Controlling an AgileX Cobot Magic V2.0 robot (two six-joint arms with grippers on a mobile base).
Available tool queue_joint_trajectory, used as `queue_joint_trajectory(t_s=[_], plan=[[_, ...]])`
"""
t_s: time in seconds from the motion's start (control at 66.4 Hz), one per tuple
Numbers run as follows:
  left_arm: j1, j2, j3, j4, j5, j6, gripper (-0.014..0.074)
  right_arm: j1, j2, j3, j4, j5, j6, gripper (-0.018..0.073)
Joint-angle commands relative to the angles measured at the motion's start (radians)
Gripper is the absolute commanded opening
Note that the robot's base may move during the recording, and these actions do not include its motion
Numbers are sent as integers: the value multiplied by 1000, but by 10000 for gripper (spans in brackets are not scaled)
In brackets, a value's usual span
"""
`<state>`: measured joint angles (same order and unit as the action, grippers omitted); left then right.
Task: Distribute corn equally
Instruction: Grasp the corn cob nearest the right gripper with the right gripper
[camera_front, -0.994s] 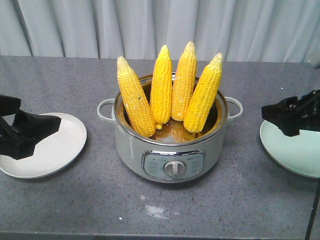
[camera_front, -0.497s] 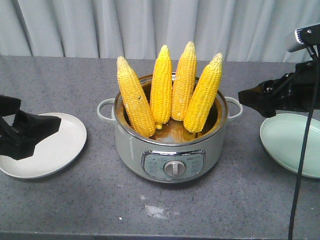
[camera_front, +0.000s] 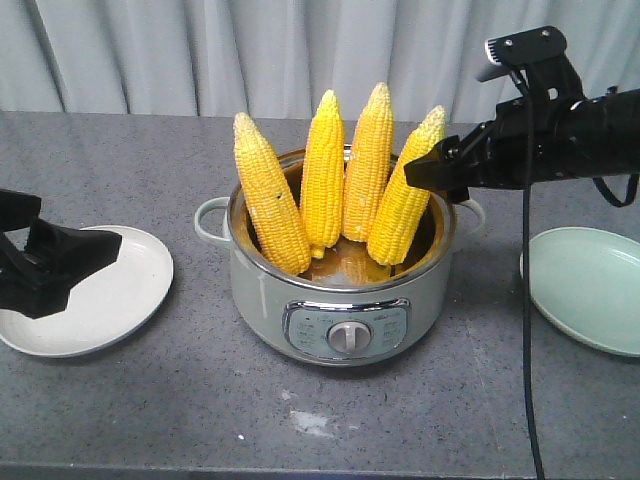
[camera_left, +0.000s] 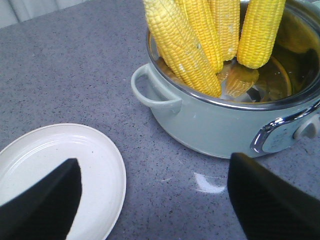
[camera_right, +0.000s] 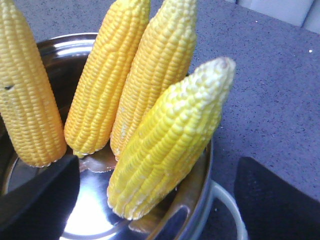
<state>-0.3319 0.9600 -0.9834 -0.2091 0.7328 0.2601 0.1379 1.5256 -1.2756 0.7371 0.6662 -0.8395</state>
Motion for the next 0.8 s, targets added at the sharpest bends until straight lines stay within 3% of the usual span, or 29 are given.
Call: queue_joint_trajectory(t_s=[0.0,0.286,0.497,0.647,0.783], plan=[[-5,-9,-31,-18,-64,-3,580,-2,10,-73,42,-50,3,594],[-5,-9,-31,-18,-65,-3,580,0,140,-196,42,-19,5,594],[-5,-9,-31,-16,-66,-3,580,82,150,-204,38,-27,-40,586],[-5,-9,-31,-13,-66,-3,580,117,150,-204,37,-24,-30,510],[-5,-9,-31,-13,-66,-3,580,120,150,-203,36,-11,-25,379]])
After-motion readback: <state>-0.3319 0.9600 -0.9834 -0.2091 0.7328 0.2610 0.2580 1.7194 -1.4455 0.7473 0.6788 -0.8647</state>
